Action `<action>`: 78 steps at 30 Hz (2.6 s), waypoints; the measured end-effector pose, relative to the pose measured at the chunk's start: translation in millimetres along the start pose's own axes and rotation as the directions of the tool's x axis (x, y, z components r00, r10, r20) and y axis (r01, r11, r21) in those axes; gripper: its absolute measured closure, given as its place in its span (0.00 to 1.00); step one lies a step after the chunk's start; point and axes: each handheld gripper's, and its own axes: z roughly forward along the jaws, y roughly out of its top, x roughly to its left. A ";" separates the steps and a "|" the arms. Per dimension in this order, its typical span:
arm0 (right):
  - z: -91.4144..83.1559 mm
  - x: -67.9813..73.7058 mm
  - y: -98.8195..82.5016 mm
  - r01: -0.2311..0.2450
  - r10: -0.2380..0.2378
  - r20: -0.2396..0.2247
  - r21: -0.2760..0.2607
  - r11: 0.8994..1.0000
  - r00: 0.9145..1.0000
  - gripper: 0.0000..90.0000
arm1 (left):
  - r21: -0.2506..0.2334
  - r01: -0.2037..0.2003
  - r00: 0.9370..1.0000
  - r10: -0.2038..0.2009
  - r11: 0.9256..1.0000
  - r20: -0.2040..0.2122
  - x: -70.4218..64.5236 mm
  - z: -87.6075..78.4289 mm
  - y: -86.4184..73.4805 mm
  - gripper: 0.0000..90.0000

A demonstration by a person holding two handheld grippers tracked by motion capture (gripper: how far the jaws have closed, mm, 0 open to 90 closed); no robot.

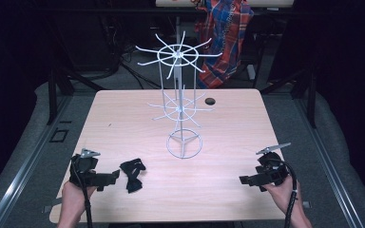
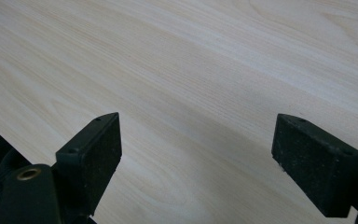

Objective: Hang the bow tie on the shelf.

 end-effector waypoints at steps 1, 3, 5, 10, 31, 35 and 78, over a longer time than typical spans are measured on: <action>0.0 0.0 0.0 0.000 0.000 0.000 0.000 1.000 1.000 0.17 | 0.000 0.000 1.000 0.000 1.000 0.000 0.0 0.0 0.0 0.01; 1.0 -0.9 0.0 -0.002 0.002 0.006 0.008 1.000 1.000 0.17 | -0.002 0.004 1.000 -0.004 1.000 0.007 0.1 -0.3 0.0 0.01; 0.4 -1.4 -1.5 -0.006 0.006 0.006 0.010 1.000 1.000 0.17 | -0.005 0.008 1.000 -0.007 1.000 0.019 -1.5 -0.3 0.5 0.01; -0.7 -3.6 -2.1 -0.011 0.011 0.011 0.002 1.000 1.000 0.17 | 0.021 -0.011 1.000 0.010 1.000 0.029 -6.9 1.9 0.5 0.00; 6.6 -6.0 -1.9 -0.018 0.019 -0.013 0.023 1.000 1.000 0.18 | 0.124 -0.053 0.999 0.052 0.991 0.011 -30.8 29.7 7.7 0.01; 5.8 -4.4 -1.6 -0.018 0.018 -0.006 0.027 0.999 1.000 0.18 | 0.136 -0.062 0.998 0.061 0.989 0.011 -35.1 34.8 7.4 0.05; 6.5 -11.8 -7.3 -0.047 0.048 -0.017 0.044 0.998 0.999 0.18 | 0.192 -0.256 0.964 0.265 0.947 -0.023 -65.3 82.6 32.9 0.53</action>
